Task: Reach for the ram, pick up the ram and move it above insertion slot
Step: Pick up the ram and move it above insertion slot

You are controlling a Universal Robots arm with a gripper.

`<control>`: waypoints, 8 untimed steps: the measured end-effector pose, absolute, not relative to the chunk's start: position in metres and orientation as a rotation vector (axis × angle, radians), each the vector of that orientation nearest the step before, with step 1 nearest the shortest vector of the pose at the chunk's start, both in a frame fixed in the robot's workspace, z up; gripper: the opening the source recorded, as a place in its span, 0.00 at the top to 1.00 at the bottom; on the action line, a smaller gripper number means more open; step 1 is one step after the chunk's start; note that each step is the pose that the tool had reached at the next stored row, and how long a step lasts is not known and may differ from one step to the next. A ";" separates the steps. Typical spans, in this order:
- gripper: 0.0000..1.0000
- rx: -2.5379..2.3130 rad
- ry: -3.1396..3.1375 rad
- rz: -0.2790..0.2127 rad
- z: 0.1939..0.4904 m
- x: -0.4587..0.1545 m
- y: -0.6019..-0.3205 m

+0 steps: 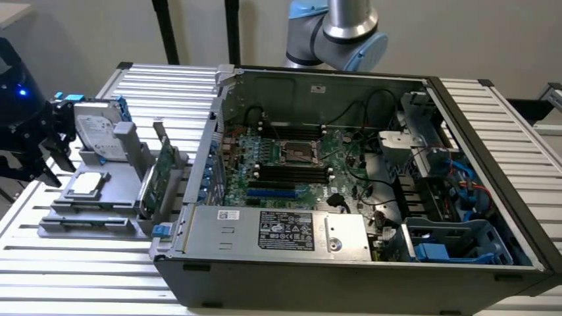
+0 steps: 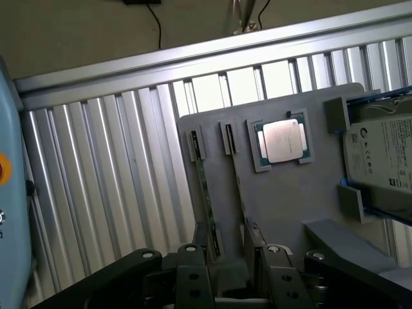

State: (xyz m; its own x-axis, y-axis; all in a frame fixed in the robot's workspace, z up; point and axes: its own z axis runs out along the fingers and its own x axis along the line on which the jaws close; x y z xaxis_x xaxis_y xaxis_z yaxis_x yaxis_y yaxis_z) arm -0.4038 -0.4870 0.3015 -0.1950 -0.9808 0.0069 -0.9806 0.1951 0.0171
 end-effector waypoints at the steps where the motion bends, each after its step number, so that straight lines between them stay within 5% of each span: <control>1: 0.64 1.986 -2.413 -0.014 0.300 -0.404 -0.487; 8: 0.64 2.062 -2.348 -0.013 0.287 -0.404 -0.488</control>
State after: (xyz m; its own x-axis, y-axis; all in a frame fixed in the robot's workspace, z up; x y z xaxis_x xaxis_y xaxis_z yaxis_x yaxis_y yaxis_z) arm -0.4037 -0.4876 0.2871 -0.1288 -0.9917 0.0069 -0.9915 0.1289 0.0172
